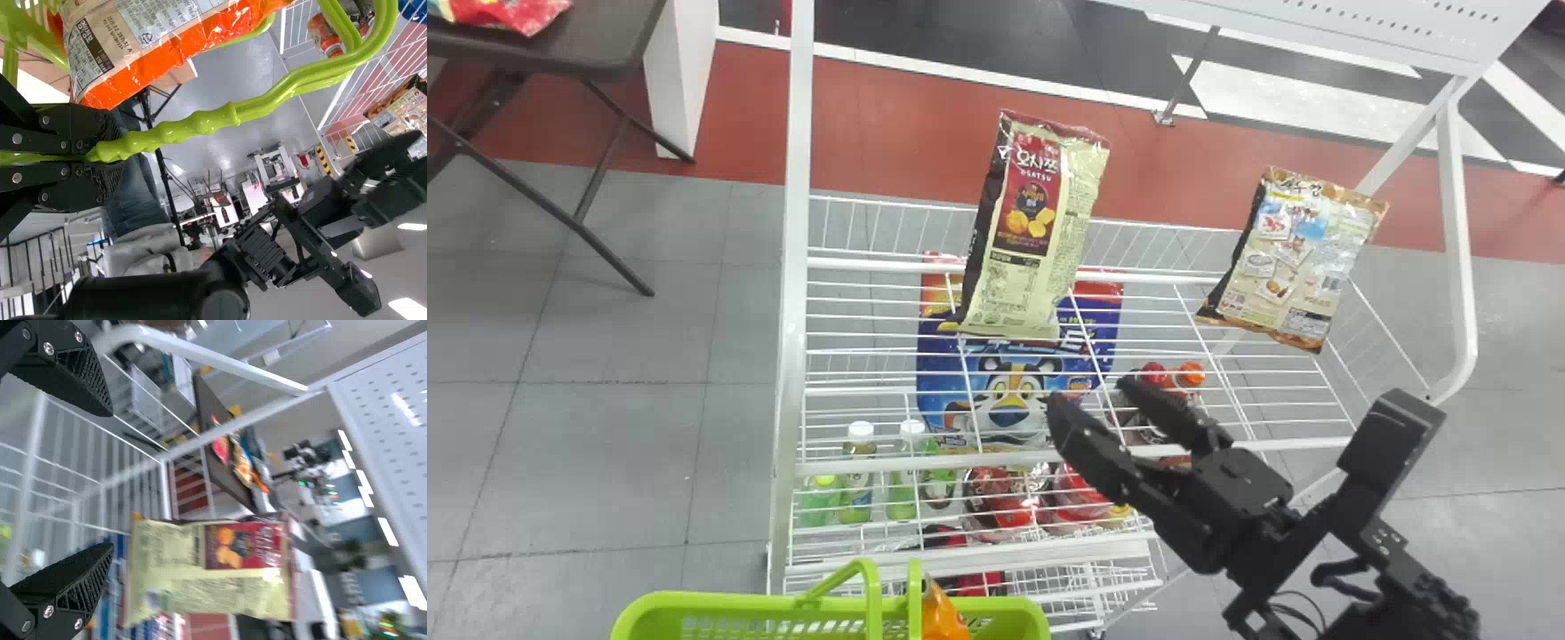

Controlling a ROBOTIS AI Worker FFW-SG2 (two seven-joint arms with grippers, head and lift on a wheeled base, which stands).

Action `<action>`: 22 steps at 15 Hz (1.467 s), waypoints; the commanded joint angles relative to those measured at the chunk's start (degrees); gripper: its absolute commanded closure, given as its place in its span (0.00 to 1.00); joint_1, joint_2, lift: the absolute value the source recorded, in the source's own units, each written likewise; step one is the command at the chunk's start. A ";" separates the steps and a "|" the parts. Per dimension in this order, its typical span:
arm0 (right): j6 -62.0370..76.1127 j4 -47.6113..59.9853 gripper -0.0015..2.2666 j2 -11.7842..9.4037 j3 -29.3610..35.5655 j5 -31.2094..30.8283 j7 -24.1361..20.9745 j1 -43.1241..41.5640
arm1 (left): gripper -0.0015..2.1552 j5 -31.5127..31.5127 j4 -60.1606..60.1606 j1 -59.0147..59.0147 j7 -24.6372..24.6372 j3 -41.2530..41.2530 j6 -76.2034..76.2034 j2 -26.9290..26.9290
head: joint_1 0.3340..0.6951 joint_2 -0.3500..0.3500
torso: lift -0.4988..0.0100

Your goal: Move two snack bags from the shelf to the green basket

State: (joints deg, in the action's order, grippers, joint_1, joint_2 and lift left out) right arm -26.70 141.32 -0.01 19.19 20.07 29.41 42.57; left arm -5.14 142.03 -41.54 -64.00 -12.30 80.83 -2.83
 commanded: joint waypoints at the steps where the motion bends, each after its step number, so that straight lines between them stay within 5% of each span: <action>1: 13.20 -2.36 0.06 0.06 -5.31 -5.57 -4.54 2.16 | 0.98 -0.22 -0.27 0.06 -0.24 0.09 -0.01 0.02 | 1.00 0.00 | 0.95; 5: 15.84 -3.15 0.06 0.06 -14.01 -13.66 -16.05 4.71 | 0.98 -0.49 -0.35 -1.35 -0.68 0.70 -1.24 -0.07 | 1.00 0.00 | 0.95; 22: 24.10 -2.45 0.06 0.06 -15.59 -15.50 -18.51 8.58 | 0.98 -0.57 0.00 -6.18 -2.53 1.93 -6.86 0.11 | 1.00 0.00 | 0.95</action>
State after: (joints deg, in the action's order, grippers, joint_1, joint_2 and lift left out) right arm -2.67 138.87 0.00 3.61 4.70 10.90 51.11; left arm -5.71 141.93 -47.71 -66.54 -10.37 73.97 -2.72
